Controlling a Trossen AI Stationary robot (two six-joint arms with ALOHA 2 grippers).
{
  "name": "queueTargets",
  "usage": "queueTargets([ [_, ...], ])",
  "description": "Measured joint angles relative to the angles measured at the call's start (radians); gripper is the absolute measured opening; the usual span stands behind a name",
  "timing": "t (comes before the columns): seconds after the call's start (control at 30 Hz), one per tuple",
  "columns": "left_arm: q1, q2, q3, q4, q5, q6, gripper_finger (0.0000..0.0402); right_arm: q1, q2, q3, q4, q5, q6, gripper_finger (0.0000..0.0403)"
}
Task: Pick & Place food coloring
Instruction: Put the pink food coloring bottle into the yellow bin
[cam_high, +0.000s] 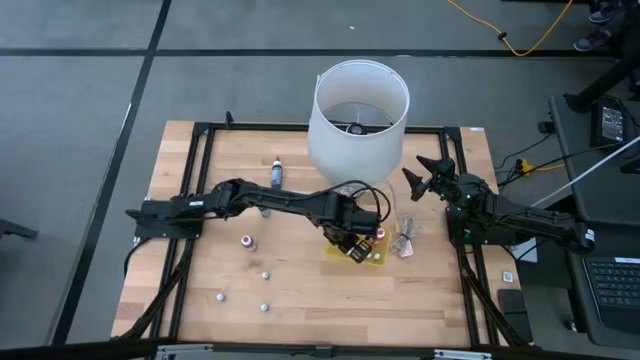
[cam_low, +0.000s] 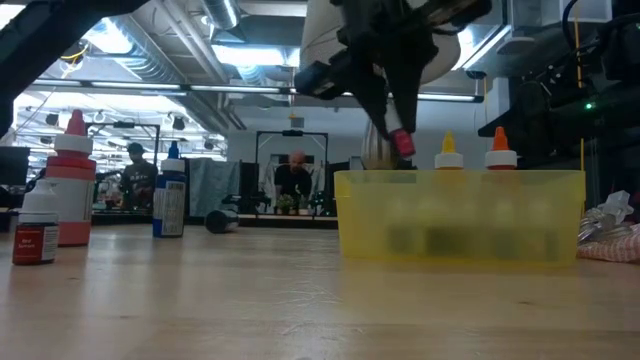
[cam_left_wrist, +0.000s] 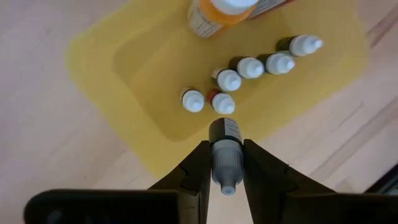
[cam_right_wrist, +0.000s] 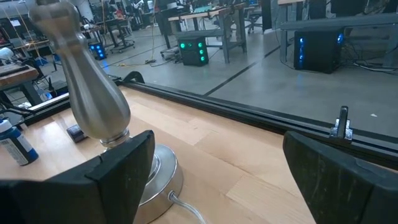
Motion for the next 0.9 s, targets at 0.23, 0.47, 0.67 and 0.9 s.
queueTargets([
  [0.23, -0.011, 0.017, 0.0, 0.011, 0.002, -0.015, 0.007, 0.0, 0.0, 0.0, 0.0, 0.0, 0.001, 0.0355],
  [0.47, -0.02, 0.058, -0.003, 0.031, 0.008, -0.015, 0.007, 0.0, 0.0, 0.0, 0.0, 0.0, 0.0, 0.0355],
  [0.67, -0.026, 0.094, -0.004, 0.036, 0.01, -0.001, 0.0071, 0.0, 0.0, 0.0, 0.0, 0.0, -0.001, 0.0355],
  [0.9, -0.021, 0.121, -0.003, 0.06, 0.007, 0.013, 0.007, 0.0, 0.0, 0.0, 0.0, 0.0, 0.001, 0.0355],
])
